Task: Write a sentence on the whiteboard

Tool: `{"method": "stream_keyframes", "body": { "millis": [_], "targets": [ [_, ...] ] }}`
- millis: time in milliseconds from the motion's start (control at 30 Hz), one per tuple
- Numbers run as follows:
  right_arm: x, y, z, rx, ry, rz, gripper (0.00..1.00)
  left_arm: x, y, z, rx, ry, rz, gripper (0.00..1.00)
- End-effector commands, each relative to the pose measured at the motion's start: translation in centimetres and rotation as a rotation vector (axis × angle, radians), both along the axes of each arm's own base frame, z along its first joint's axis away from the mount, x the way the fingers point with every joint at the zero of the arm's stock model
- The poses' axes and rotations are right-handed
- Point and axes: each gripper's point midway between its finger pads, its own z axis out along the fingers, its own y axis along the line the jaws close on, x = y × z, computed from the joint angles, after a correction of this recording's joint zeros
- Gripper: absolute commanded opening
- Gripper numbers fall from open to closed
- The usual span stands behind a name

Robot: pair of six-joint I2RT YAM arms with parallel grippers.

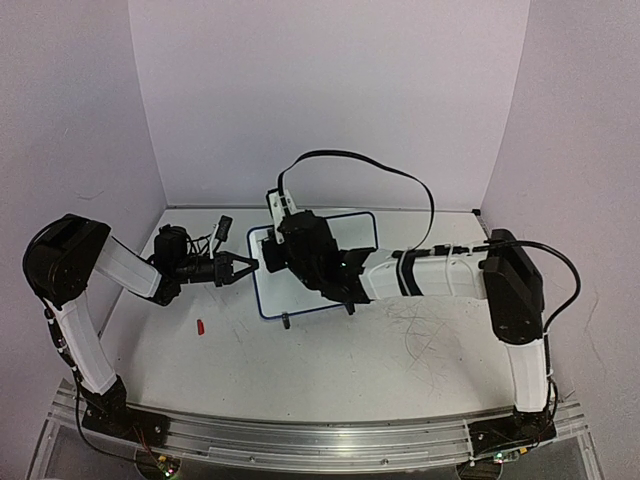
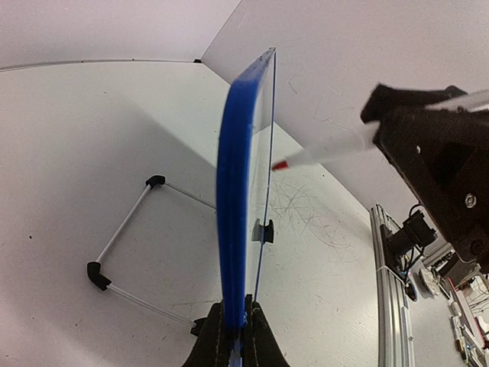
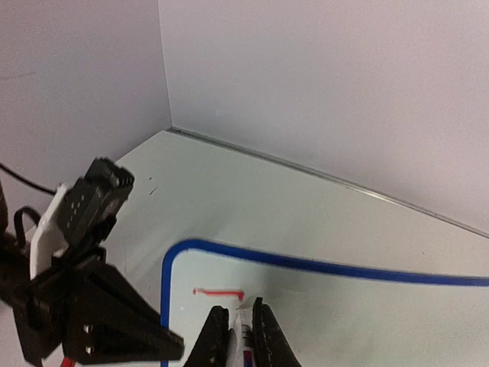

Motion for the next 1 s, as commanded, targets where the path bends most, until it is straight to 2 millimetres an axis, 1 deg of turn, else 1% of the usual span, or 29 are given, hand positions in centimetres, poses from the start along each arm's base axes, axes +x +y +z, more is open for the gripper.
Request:
{"method": "stream_keyframes", "body": {
  "millis": [0, 33, 67, 133, 200, 333, 500, 667, 967],
  "targets": [
    [-3.4, -1.6, 8.2, 0.208, -0.052, 0.141, 0.0, 0.7, 0.1, -0.2, 0.01, -0.029, 0.016, 0.0],
    [-3.5, -1.8, 8.4, 0.211, -0.049, 0.146, 0.0, 0.7, 0.1, -0.4, 0.011, -0.024, 0.015, 0.0],
    [-3.3, -1.7, 8.1, 0.186, -0.045, 0.138, 0.0, 0.7, 0.0, -0.6, 0.011, -0.019, 0.014, 0.0],
    [-2.9, -1.2, 6.6, 0.124, -0.043, 0.138, 0.0, 0.8, 0.0, -0.6, 0.011, -0.016, 0.013, 0.0],
    [-2.6, -0.5, 5.7, 0.101, -0.041, 0.15, 0.0, 0.8, 0.0, -0.5, 0.009, -0.019, 0.012, 0.0],
    [-1.9, 1.2, 5.5, 0.1, -0.049, 0.165, 0.0, 0.7, 0.1, -0.2, 0.01, -0.026, 0.017, 0.0],
    [-1.2, 2.6, 4.4, 0.077, -0.044, 0.174, 0.0, 0.6, 0.1, 0.0, 0.008, -0.033, 0.018, 0.0],
    [-0.9, 3.1, 3.2, 0.065, -0.024, 0.171, 0.0, 0.6, 0.1, 0.2, 0.007, -0.035, 0.017, 0.0],
    [-0.3, 2.7, 2.1, 0.035, -0.014, 0.128, 0.0, 0.5, 0.1, 0.3, 0.005, -0.037, 0.015, 0.0]
  ]
}}
